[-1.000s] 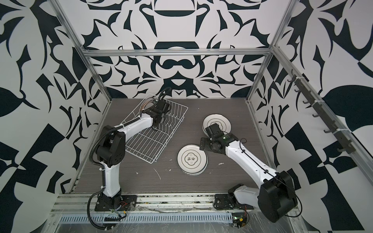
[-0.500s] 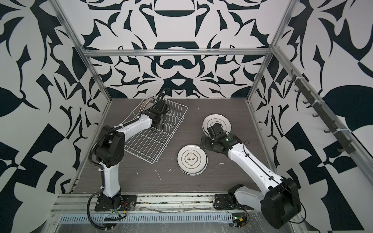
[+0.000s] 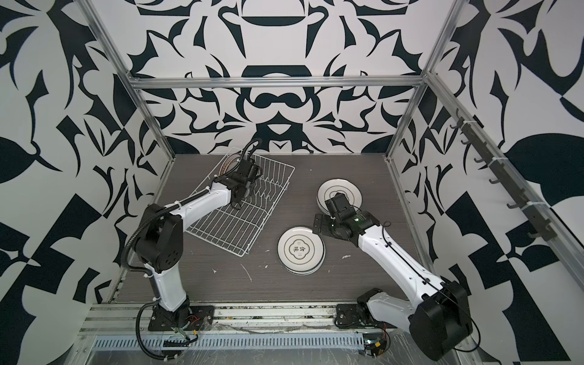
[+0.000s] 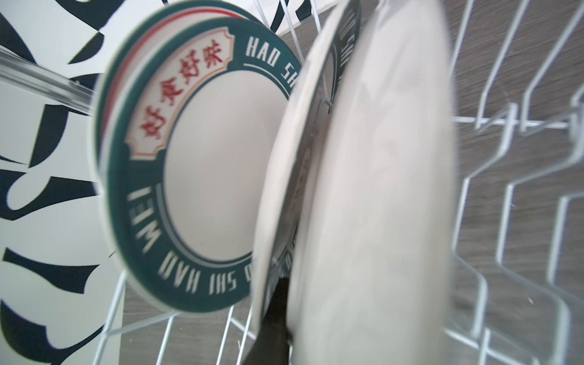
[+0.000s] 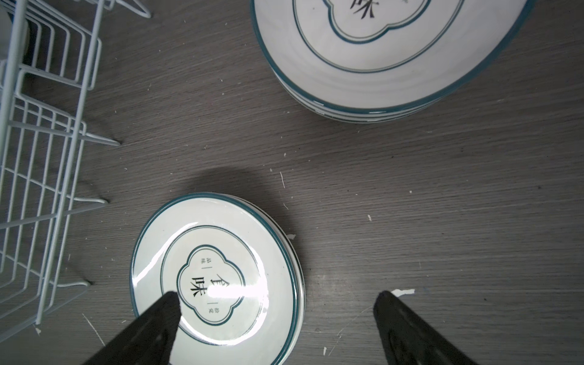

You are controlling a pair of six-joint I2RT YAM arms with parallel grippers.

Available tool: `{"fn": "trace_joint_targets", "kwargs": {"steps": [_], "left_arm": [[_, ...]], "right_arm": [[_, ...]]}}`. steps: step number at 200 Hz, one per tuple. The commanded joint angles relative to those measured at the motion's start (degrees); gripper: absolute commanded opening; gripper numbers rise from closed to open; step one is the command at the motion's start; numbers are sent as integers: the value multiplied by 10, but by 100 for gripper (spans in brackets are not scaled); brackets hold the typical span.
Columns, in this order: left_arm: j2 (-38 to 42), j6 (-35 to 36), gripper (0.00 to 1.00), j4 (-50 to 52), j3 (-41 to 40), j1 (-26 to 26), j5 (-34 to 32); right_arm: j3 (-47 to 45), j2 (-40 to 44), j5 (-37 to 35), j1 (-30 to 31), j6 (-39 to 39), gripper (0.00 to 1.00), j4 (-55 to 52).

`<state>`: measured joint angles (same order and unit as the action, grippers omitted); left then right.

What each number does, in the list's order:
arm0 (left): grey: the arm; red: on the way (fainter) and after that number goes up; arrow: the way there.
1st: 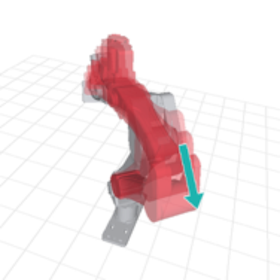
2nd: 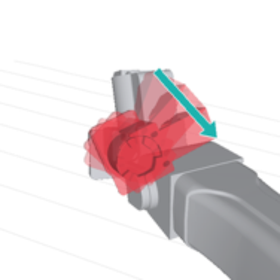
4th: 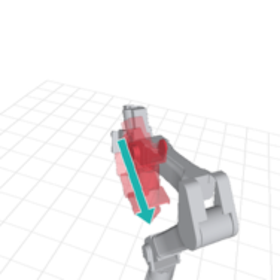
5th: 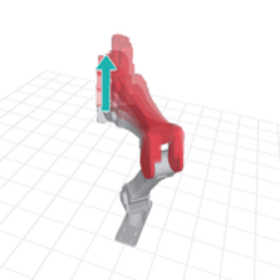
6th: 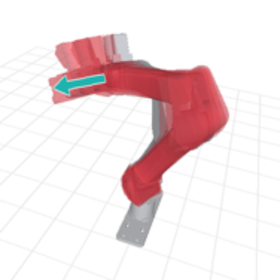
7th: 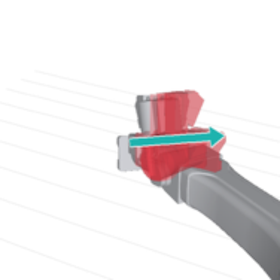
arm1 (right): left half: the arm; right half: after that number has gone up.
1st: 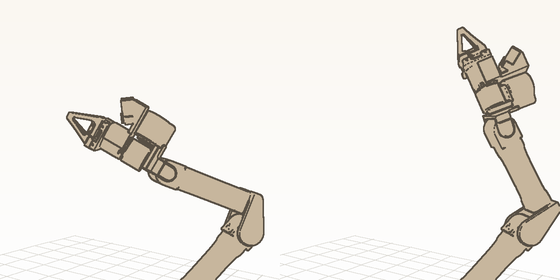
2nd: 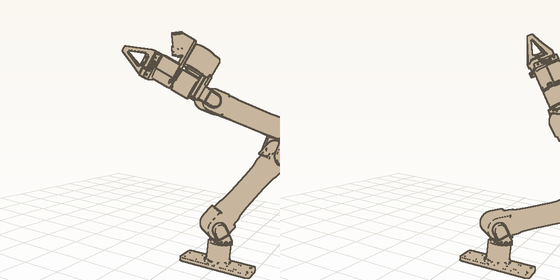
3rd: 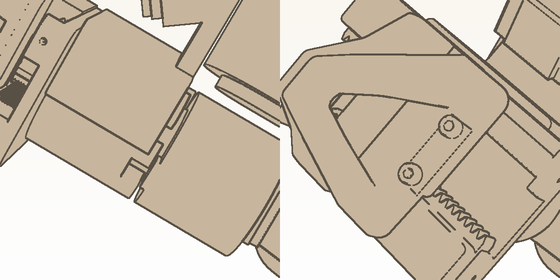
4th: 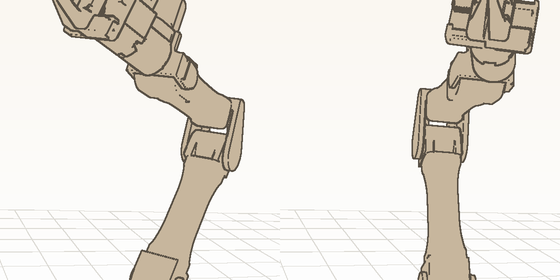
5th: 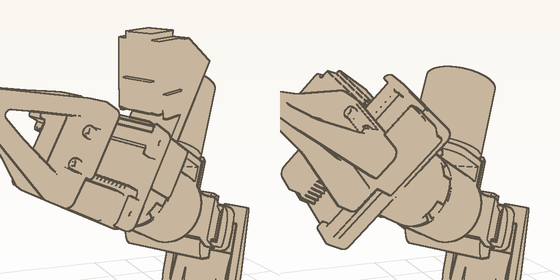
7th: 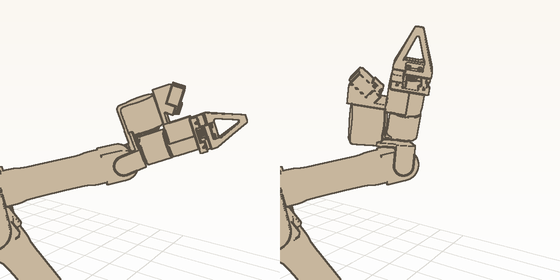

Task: Unload the plates from the dish rack
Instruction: Pick up a plate from the dish rack.

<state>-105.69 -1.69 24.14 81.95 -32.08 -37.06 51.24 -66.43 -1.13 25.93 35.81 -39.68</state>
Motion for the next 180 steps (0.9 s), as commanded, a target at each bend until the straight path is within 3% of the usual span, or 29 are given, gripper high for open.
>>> {"fn": "trace_joint_targets", "kwargs": {"steps": [1,91,132,180], "left_arm": [[54,-8,0,19,-8,-16,32],[190,-65,0,106,-28,-100,37],[241,-81,0,107,-60,-106,46],[245,-82,0,110,-66,-107,45]], "right_arm": [[12,-5,12,-2,8,99,15],[5,9,30,-2,10,100,24],[-13,20,46,-2,18,100,40],[-11,24,54,-2,18,99,43]]}}
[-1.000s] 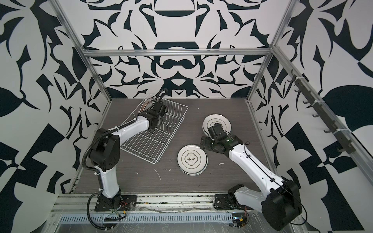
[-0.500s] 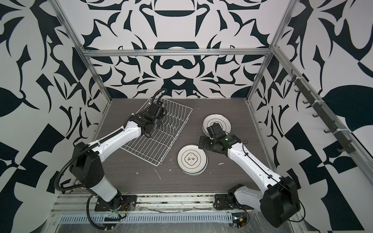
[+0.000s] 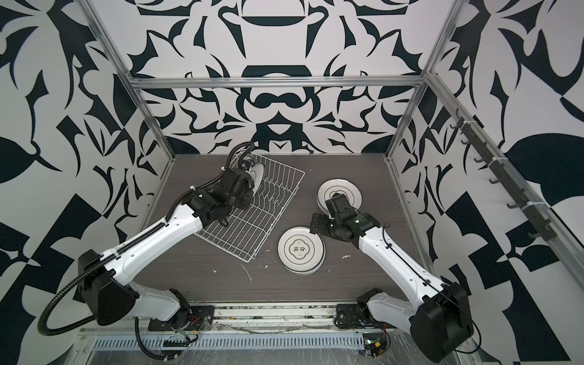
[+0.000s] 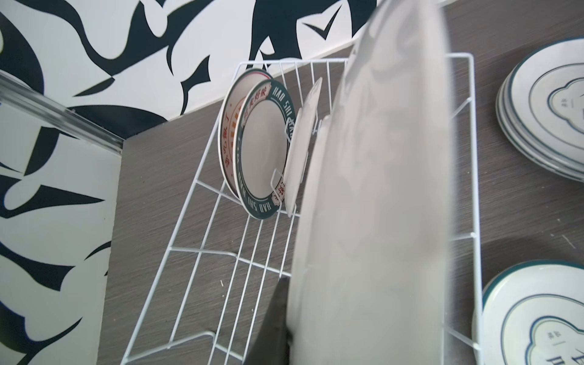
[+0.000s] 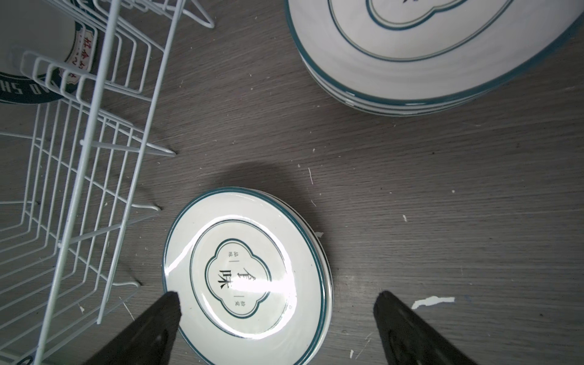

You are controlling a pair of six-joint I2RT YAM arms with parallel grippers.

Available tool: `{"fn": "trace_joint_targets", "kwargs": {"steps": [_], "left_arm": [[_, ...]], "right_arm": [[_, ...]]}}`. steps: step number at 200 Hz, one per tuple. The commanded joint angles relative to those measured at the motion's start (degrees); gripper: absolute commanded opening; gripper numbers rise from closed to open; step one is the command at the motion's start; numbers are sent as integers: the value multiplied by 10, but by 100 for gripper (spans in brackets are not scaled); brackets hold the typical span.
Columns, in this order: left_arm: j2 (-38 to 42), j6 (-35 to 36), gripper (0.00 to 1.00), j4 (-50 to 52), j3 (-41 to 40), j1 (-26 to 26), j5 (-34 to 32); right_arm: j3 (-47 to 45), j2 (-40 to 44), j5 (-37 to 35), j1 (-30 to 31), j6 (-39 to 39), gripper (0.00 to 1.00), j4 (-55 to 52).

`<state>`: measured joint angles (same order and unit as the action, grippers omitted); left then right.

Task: Unload the plates from the dish rack
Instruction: Pick up a plate from the dish rack, then place a plate on the plates.

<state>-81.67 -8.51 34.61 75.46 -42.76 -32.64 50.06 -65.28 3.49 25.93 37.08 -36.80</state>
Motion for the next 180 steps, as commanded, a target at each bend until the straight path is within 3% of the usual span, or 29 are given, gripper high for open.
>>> {"fn": "trace_joint_targets", "kwargs": {"steps": [1,34,66,107,147,180], "left_arm": [[5,-14,0,6,-1,0,1],[32,-40,0,12,4,-5,17],[75,-157,0,-3,-11,-5,59],[137,-374,0,-146,-114,-5,163],[164,-484,0,-256,-185,-5,218],[179,-521,0,-302,-213,-4,244]], "right_arm": [[1,13,8,-2,5,99,14],[-6,30,49,-2,4,99,36],[-26,61,127,-2,30,99,105],[-71,90,209,-2,112,100,268],[-141,82,244,1,219,100,485],[-142,52,236,12,241,100,544]]}}
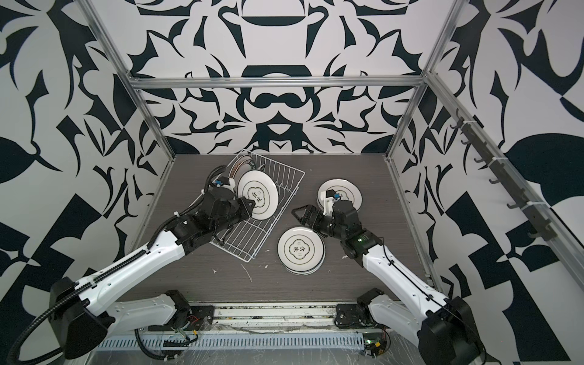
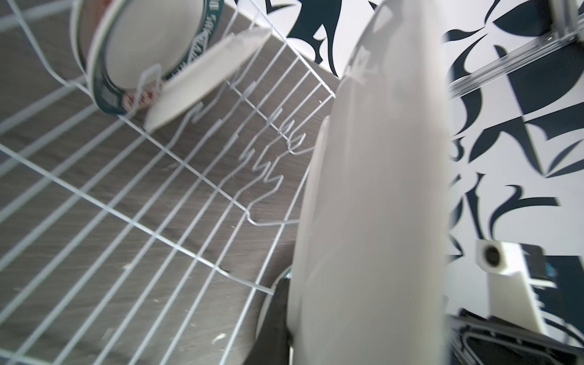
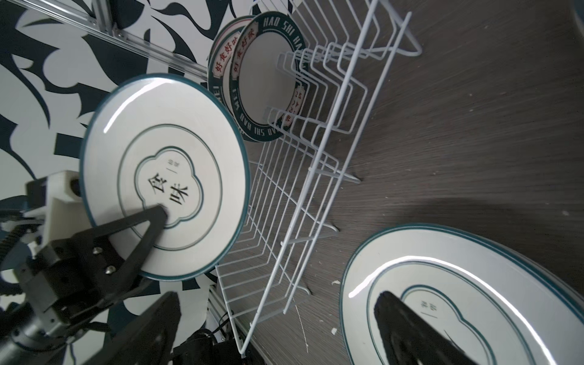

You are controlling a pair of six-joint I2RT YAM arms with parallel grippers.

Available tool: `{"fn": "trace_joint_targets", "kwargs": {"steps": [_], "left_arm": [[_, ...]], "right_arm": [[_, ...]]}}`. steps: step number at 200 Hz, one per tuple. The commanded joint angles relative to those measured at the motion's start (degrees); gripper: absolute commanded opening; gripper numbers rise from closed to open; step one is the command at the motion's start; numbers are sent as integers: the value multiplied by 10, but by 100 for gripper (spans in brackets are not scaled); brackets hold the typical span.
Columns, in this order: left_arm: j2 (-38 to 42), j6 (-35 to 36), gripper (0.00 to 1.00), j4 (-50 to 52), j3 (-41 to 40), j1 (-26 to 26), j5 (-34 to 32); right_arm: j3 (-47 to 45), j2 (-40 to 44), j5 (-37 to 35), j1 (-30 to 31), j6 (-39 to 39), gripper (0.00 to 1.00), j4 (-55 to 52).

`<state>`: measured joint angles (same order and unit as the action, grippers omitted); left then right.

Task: Unload the plates from the dish rack
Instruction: Place a plate on the plates.

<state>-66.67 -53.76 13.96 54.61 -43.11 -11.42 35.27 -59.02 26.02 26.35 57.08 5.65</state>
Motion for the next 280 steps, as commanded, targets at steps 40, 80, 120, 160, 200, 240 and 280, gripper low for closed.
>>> {"fn": "trace_joint_targets", "kwargs": {"steps": [40,80,120,160,200,240,280], "left_arm": [[39,-126,0,-174,-49,2,73],[19,-135,0,-191,-52,6,114],[-14,-145,0,-219,-47,7,161],[-36,-155,0,-230,-46,8,188],[-58,-166,1,-252,-46,7,224],[-85,-158,5,-244,-40,7,241],[-97,-146,16,-232,-27,7,251]], "right_arm": [[14,-59,16,18,68,100,194],[22,-98,18,32,103,100,280],[25,-122,18,41,118,80,320],[23,-121,18,43,121,45,326],[23,-115,18,43,113,22,314],[29,-107,12,43,96,7,287],[34,-91,-4,43,77,0,247]]}}
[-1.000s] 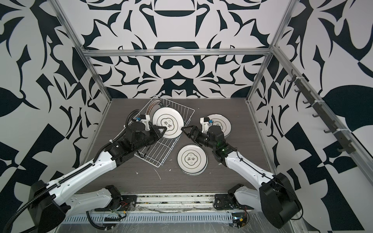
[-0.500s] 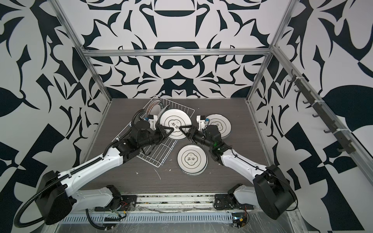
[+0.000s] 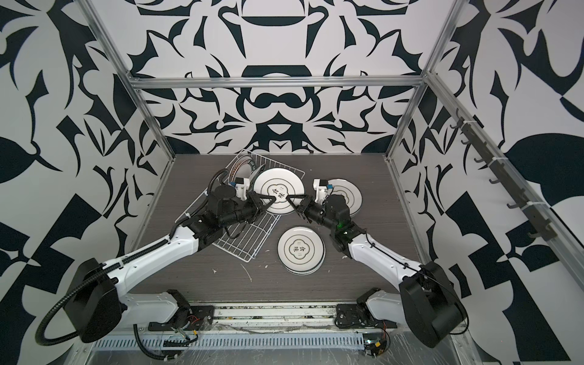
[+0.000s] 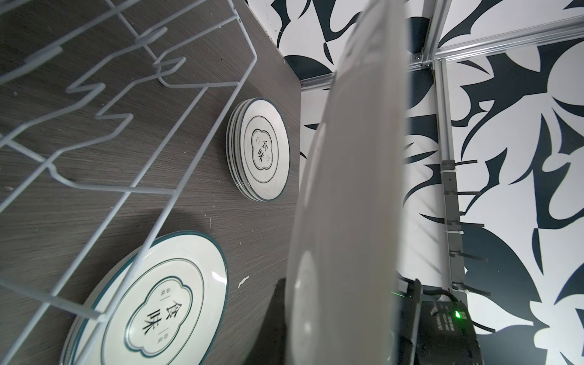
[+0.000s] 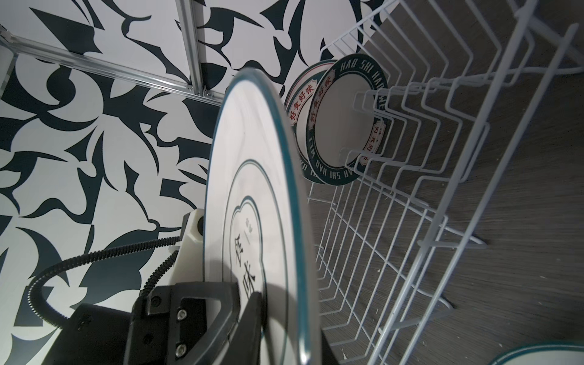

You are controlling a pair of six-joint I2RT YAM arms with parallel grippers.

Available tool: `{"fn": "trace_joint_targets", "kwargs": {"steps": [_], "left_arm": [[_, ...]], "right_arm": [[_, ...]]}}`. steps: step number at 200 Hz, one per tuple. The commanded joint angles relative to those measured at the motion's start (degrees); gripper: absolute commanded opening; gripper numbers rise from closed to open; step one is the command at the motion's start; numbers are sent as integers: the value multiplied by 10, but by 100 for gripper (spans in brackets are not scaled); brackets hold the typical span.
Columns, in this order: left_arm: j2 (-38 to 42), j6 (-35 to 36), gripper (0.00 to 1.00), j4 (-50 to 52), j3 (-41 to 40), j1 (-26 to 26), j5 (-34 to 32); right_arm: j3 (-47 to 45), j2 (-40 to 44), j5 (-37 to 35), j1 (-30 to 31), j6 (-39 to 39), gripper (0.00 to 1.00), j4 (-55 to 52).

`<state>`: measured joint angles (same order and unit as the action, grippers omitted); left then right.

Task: Unload the plates from the dish rack
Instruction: Place a plate on the plates.

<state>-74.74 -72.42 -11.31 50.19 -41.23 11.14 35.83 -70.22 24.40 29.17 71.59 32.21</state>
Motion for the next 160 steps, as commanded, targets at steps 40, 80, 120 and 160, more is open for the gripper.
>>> {"fn": "trace_joint_targets", "kwargs": {"steps": [40,80,120,160], "left_arm": [[-16,56,36,37,27,-11,20],[-10,71,68,43,35,-11,20],[41,128,98,147,61,-4,-34],[91,206,99,299,103,12,-154]], "right_arm": [[40,44,-7,15,-96,0,-78],[42,63,-18,15,-109,0,-104],[79,129,-67,13,-179,0,-264],[123,206,-146,9,-224,0,-488]]}}
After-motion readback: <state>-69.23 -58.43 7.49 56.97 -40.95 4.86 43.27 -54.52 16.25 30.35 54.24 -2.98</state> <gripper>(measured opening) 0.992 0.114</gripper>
